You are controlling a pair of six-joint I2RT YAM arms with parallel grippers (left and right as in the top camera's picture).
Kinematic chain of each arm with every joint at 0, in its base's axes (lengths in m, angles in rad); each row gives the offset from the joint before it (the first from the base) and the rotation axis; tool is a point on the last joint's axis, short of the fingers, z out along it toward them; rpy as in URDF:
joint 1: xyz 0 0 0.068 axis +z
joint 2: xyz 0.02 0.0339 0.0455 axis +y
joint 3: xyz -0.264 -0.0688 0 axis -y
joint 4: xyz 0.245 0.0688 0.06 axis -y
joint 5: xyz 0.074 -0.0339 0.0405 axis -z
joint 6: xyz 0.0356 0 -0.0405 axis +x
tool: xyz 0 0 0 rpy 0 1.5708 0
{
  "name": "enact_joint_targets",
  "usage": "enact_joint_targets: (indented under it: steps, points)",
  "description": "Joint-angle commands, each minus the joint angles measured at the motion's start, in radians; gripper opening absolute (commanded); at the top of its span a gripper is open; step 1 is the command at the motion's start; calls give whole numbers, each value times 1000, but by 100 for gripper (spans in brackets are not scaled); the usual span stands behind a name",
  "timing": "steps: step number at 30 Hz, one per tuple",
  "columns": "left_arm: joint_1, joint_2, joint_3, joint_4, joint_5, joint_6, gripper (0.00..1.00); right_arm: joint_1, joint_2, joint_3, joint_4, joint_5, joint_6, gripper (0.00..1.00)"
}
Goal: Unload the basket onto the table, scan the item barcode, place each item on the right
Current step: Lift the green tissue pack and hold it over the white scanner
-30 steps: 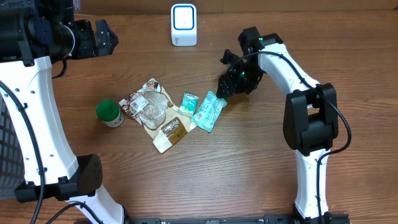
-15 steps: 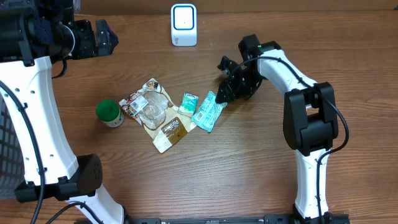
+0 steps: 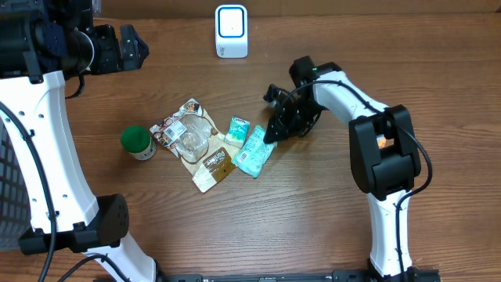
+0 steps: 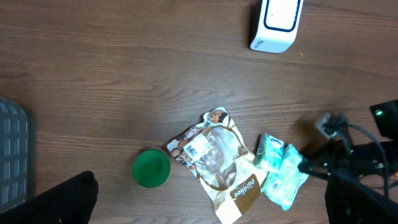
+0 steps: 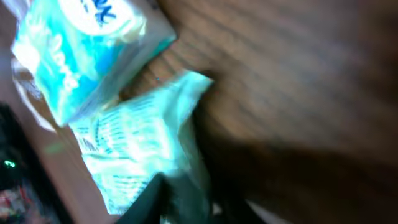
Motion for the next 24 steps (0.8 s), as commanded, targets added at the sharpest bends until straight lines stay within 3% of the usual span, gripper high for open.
enact_joint_targets:
  steps: [1, 12, 24]
  points:
    - [3, 3, 9, 1, -2, 19, 100, 10, 16, -26, 2, 23, 46, 4]
    - [3, 3, 9, 1, -2, 19, 100, -101, -73, 58, -185, -167, 73, 4]
    - [3, 3, 9, 1, -2, 19, 99, -291, -439, 59, -50, -177, 382, 4]
